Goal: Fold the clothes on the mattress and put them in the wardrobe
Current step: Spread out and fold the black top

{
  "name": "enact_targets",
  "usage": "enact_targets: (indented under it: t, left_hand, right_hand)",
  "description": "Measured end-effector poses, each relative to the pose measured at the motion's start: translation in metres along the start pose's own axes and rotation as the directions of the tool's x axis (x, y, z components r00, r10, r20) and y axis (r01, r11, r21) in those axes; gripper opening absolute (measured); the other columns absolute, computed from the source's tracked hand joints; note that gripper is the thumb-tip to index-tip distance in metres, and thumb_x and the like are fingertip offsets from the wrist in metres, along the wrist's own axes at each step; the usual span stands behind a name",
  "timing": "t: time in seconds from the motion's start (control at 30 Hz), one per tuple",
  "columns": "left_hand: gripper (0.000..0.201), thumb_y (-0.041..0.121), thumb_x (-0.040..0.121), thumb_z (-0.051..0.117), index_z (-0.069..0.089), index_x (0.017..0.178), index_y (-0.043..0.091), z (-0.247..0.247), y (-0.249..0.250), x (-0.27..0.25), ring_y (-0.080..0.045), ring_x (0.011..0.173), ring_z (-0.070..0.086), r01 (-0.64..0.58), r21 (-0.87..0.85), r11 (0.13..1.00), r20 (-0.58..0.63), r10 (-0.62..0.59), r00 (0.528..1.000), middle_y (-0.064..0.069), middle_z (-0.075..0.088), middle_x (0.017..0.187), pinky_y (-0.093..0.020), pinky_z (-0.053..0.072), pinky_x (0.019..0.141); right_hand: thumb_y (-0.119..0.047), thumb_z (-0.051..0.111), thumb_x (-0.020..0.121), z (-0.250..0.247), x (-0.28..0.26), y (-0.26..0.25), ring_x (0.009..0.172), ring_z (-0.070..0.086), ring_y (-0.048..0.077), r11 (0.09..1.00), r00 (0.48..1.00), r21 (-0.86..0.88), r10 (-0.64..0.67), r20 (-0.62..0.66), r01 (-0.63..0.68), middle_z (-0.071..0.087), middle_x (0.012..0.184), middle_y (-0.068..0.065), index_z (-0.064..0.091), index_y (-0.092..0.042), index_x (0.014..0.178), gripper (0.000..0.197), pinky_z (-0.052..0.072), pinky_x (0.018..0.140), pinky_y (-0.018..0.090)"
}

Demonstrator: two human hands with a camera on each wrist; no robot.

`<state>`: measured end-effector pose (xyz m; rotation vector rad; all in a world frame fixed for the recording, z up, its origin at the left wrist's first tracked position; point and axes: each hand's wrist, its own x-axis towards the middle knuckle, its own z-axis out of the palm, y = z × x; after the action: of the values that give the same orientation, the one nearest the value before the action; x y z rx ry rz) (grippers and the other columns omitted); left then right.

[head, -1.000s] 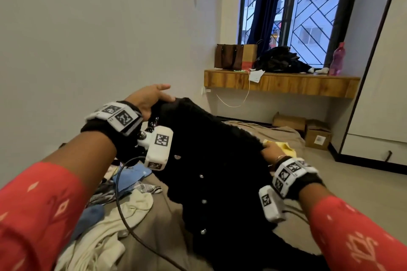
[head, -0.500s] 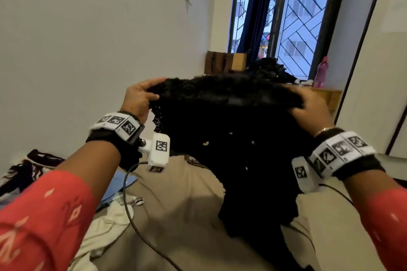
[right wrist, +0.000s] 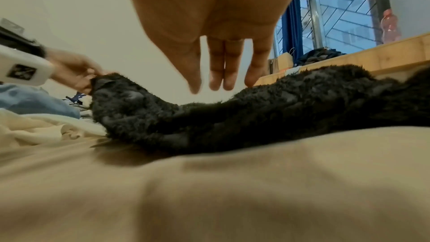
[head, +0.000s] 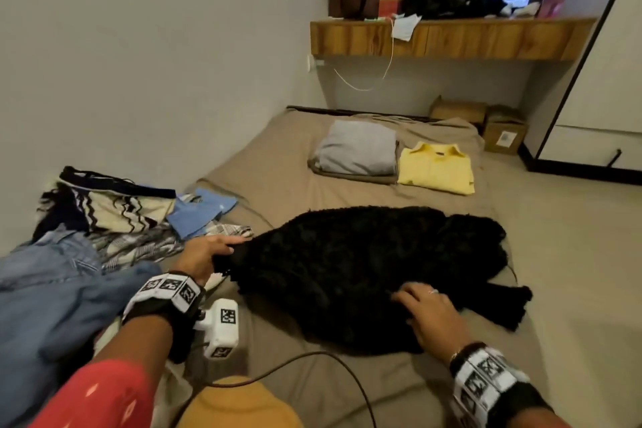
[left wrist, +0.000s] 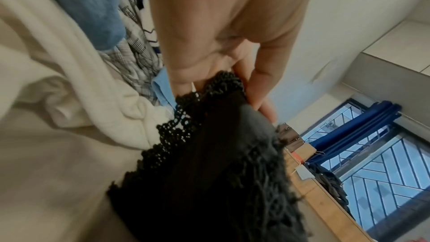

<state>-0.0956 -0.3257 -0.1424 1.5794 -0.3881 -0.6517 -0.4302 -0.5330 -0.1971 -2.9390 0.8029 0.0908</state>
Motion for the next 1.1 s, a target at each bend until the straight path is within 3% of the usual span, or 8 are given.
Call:
enact_targets:
  t: [0.2,0.3,0.4,0.53,0.6,0.7,0.83,1.1]
  left_hand:
    - [0.061,-0.019,0.080,0.038,0.074,0.053,0.023,-0.027,-0.001,0.007,-0.021,0.073,0.056,-0.049,0.016,0.999,-0.116,0.051,0.992,0.008,0.069,0.058,-0.013,0.049,0.048]
    - [0.057,-0.017,0.082,0.037,0.073,0.061,0.021,-0.045,0.004,0.014,-0.018,0.071,0.058,-0.064,-0.006,0.998,-0.210,0.062,0.976,0.013,0.067,0.055,-0.010,0.047,0.045]
    - [0.039,-0.017,0.083,0.038,0.065,0.078,0.011,-0.051,0.003,0.020,-0.012,0.064,0.063,-0.024,0.050,0.998,-0.297,0.038,0.954,0.013,0.064,0.050,-0.011,0.046,0.045]
    - [0.047,-0.015,0.077,0.050,0.077,0.070,0.023,-0.043,-0.013,0.029,-0.027,0.095,0.059,0.019,0.290,0.957,-0.356,0.089,0.930,0.002,0.072,0.068,-0.025,0.052,0.073]
    - [0.024,-0.004,0.076,0.063,0.075,0.085,0.015,-0.028,-0.011,0.024,-0.035,0.102,0.060,0.063,0.622,0.780,-0.365,0.218,0.905,-0.014,0.070,0.096,-0.037,0.050,0.088]
    - [0.035,-0.013,0.069,0.064,0.071,0.087,0.017,0.009,-0.008,0.016,-0.032,0.115,0.053,-0.312,0.782,0.539,0.106,0.379,0.919,-0.017,0.063,0.111,-0.033,0.039,0.099]
    - [0.064,-0.013,0.072,0.055,0.058,0.118,0.031,0.069,-0.018,-0.007,-0.014,0.141,0.020,-0.575,0.728,0.374,0.658,-0.142,0.740,-0.004,0.042,0.143,-0.023,0.020,0.112]
    - [0.044,0.003,0.079,0.068,0.058,0.122,0.009,0.099,-0.024,-0.016,-0.014,0.098,0.051,-0.648,0.757,0.082,0.565,-0.580,0.587,-0.012,0.060,0.120,-0.014,0.031,0.070]
  right_hand:
    - [-0.012,0.064,0.077,-0.026,0.010,-0.013,0.118,0.054,0.029,0.967,0.999,-0.254,-0.029,0.025,0.035,0.062,0.113,0.015,0.062,-0.014,0.114,0.037,0.011,0.109,0.059]
    - [-0.024,0.082,0.036,-0.014,-0.007,-0.029,0.048,0.059,0.016,0.981,0.991,-0.142,-0.131,0.005,0.130,0.059,0.057,0.001,0.059,-0.022,0.079,0.049,0.054,0.072,0.032]
    - [-0.047,0.061,0.054,-0.001,-0.033,-0.065,0.041,0.053,0.005,0.974,0.974,-0.045,-0.224,-0.009,0.224,0.055,0.054,-0.008,0.037,-0.030,0.080,0.039,0.037,0.039,0.016]
    - [-0.057,0.024,0.087,0.008,-0.047,-0.081,0.067,0.064,0.015,0.939,0.935,-0.065,-0.327,0.135,0.338,0.062,0.081,-0.004,0.055,-0.024,0.086,0.045,0.046,0.055,0.020]
    - [-0.056,0.050,0.082,0.000,-0.043,-0.070,0.060,0.062,0.019,0.971,0.962,-0.067,-0.216,0.168,0.230,0.059,0.075,-0.003,0.062,-0.023,0.075,0.036,0.047,0.051,0.025]
    - [-0.052,0.078,0.060,-0.018,-0.039,-0.055,0.070,0.066,0.026,0.976,0.968,-0.211,0.097,0.230,-0.048,0.067,0.071,0.005,0.068,-0.022,0.076,0.035,0.050,0.069,0.044]
    - [-0.031,0.037,0.098,-0.009,-0.056,-0.057,0.115,0.054,0.029,0.986,0.909,-0.160,0.029,0.416,0.041,0.058,0.123,0.015,0.052,-0.011,0.122,0.035,0.039,0.095,0.036]
    - [-0.030,0.068,0.080,-0.025,-0.055,-0.042,0.117,0.047,0.036,0.955,0.912,-0.293,0.158,0.378,-0.043,0.054,0.123,0.018,0.068,-0.020,0.108,0.030,0.039,0.090,0.059]
